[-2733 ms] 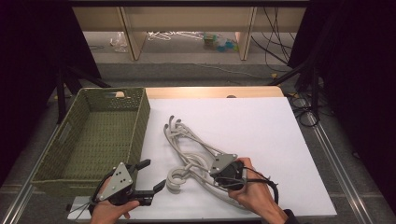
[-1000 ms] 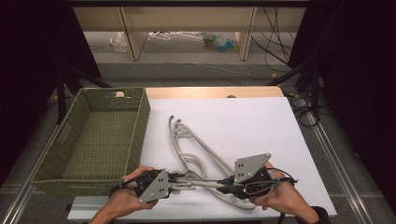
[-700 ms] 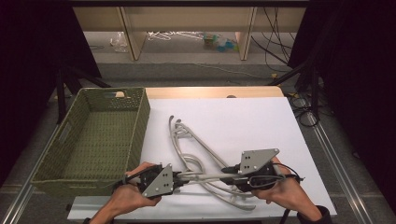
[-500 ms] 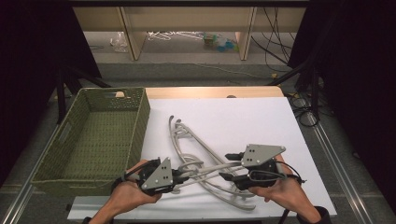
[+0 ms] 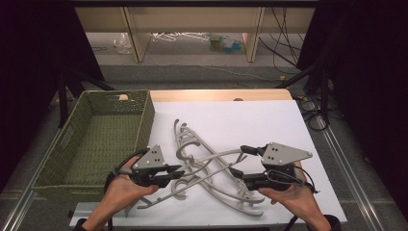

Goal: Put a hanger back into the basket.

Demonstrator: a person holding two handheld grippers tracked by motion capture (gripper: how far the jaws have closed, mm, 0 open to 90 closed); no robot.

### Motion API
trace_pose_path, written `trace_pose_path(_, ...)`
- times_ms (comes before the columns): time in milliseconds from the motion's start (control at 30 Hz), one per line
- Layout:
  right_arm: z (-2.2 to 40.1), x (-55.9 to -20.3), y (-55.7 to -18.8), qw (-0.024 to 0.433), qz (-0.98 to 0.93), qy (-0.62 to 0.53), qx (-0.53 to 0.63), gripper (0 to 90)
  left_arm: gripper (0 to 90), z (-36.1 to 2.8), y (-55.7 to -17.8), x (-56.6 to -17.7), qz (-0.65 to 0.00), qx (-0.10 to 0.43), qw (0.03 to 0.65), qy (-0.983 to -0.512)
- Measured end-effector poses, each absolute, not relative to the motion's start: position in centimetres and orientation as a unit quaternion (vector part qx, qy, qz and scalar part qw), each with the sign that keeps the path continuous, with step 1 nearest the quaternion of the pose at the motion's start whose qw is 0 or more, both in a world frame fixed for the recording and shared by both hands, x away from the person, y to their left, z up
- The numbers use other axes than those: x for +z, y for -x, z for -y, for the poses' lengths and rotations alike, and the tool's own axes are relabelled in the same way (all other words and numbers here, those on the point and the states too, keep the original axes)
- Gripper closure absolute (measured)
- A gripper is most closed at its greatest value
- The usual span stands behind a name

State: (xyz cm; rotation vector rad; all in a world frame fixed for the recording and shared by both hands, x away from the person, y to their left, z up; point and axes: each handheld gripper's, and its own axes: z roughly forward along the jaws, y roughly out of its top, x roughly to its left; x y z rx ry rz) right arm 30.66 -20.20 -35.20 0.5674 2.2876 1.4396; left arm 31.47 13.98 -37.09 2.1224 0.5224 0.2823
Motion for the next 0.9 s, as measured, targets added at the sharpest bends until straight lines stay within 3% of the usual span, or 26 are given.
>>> trace_pose_path(467,20.7,-38.7,-29.8,0.154,-0.83,-0.216,0.491,28.9,79.0,-15.0,-32.4,-32.5,-0.242,0.123,0.472,-0.839)
trace_pose_path(700,20.6,-39.5,-29.8,0.137,-0.841,-0.214,0.478,28.8,79.0,-17.7,-32.9,-28.2,-0.253,0.161,0.476,-0.827)
trace_pose_path(900,20.6,-39.8,-29.9,0.136,-0.844,-0.213,0.473,28.8,79.0,-21.5,-34.1,-27.3,-0.283,0.19,0.484,-0.806)
